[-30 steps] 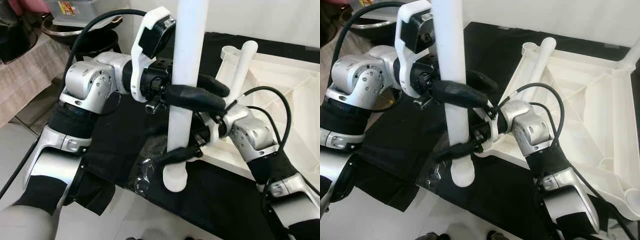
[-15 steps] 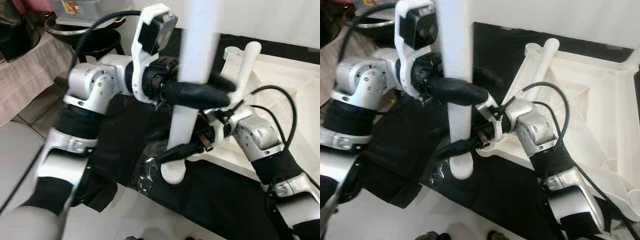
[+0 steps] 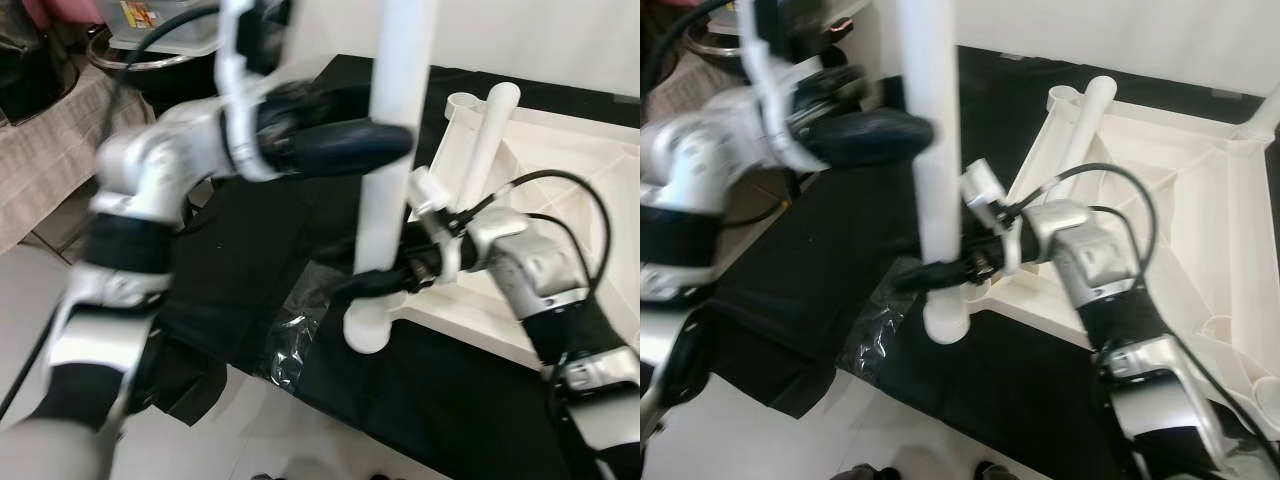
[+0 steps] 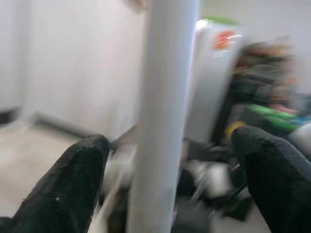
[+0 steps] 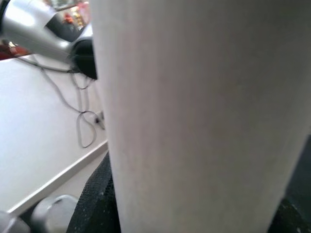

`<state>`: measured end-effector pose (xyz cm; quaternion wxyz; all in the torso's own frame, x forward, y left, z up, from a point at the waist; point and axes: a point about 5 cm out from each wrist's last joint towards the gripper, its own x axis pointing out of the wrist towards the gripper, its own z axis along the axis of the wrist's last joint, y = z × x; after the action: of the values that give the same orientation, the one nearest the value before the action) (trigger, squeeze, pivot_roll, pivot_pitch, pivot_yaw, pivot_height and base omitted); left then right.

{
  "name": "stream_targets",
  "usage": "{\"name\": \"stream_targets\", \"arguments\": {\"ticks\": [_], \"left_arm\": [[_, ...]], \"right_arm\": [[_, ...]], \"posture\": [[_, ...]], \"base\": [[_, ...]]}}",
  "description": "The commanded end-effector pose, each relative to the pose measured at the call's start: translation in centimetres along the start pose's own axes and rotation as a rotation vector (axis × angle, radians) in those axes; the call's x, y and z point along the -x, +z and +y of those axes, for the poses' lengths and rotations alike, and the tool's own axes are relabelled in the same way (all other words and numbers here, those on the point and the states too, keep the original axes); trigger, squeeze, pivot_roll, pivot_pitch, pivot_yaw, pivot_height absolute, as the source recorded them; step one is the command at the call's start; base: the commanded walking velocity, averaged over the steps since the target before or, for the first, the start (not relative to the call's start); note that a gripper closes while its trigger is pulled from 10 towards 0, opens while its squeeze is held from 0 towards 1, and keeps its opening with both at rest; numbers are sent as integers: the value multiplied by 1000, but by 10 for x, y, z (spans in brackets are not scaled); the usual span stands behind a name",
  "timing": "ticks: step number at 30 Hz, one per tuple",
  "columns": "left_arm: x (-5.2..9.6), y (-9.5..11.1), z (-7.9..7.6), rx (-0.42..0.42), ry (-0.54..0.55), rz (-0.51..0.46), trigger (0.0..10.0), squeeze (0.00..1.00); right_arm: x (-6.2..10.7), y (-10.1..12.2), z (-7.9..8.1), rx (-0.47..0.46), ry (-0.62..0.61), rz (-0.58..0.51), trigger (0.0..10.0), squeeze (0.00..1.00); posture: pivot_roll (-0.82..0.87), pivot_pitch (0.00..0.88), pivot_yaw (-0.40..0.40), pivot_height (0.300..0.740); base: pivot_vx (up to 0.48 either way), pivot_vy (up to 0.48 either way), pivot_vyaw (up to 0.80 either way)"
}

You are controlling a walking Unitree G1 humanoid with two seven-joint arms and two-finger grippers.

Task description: Building children table

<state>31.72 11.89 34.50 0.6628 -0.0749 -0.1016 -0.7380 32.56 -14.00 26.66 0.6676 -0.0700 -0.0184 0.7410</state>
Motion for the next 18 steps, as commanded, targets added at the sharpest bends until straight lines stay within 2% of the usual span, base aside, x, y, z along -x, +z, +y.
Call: {"name": "stream_targets", "arguments": {"ticks": [1, 2, 3, 4, 5, 6, 7, 9, 10, 11, 12, 14, 15, 17, 18], "left_arm": [[15, -7, -2, -15, 91, 42, 10000, 1000], [37, -17, -9, -4, 166, 53, 10000, 1000], [51, -22, -15, 3, 209, 60, 10000, 1000], [51, -22, -15, 3, 209, 60, 10000, 1000], [60, -25, -19, 7, 237, 67, 10000, 1000], [71, -37, -25, 27, 300, 60, 10000, 1000], [71, -37, -25, 27, 300, 60, 10000, 1000], [81, -59, -34, 62, 384, 55, 10000, 1000], [81, -59, -34, 62, 384, 55, 10000, 1000], [83, -68, -38, 76, 413, 57, 10000, 1000], [82, -80, -42, 91, 435, 66, 10000, 1000], [82, -80, -42, 91, 435, 66, 10000, 1000], [80, -94, -47, 112, 461, 75, 10000, 1000], [80, -94, -47, 112, 461, 75, 10000, 1000], [73, -112, -53, 136, 493, 78, 10000, 1000]], "right_arm": [[12, 22, -6, 98, -72, -13, 0, 0], [17, 27, -9, 104, -87, -29, 0, 0], [20, 30, -10, 107, -92, -39, 0, 0], [20, 30, -10, 107, -92, -39, 0, 0], [22, 32, -10, 108, -95, -46, 0, 0], [22, 35, -11, 109, -84, -53, 0, 0], [22, 35, -11, 109, -84, -53, 0, 0], [20, 40, -12, 110, -61, -54, 0, 0], [20, 40, -12, 110, -61, -54, 0, 0], [19, 41, -13, 112, -51, -52, 0, 0], [18, 43, -14, 114, -45, -52, 0, 0], [18, 43, -14, 114, -45, -52, 0, 0], [16, 45, -15, 113, -37, -55, 0, 0], [16, 45, -15, 113, -37, -55, 0, 0], [13, 45, -17, 108, -22, -52, 0, 0]], "posture": [[-72, 191, 40, 740], [-65, 207, 29, 740], [-65, 207, 29, 740], [-65, 207, 29, 740], [-64, 211, 28, 740], [-66, 227, 24, 740], [-66, 227, 24, 740], [-64, 238, 18, 740], [-64, 238, 18, 740], [-65, 241, 16, 740], [-63, 253, 9, 740], [-63, 253, 9, 740], [-62, 263, 5, 740], [-62, 263, 5, 740], [-60, 284, -5, 740]], "base": [[0, 0, 0], [0, 0, 0], [0, 0, 0], [0, 0, 0], [0, 0, 0], [0, 0, 0], [0, 0, 0], [0, 0, 0], [0, 0, 0], [0, 0, 0], [0, 0, 0], [0, 0, 0], [0, 0, 0], [0, 0, 0], [0, 0, 0]]}}
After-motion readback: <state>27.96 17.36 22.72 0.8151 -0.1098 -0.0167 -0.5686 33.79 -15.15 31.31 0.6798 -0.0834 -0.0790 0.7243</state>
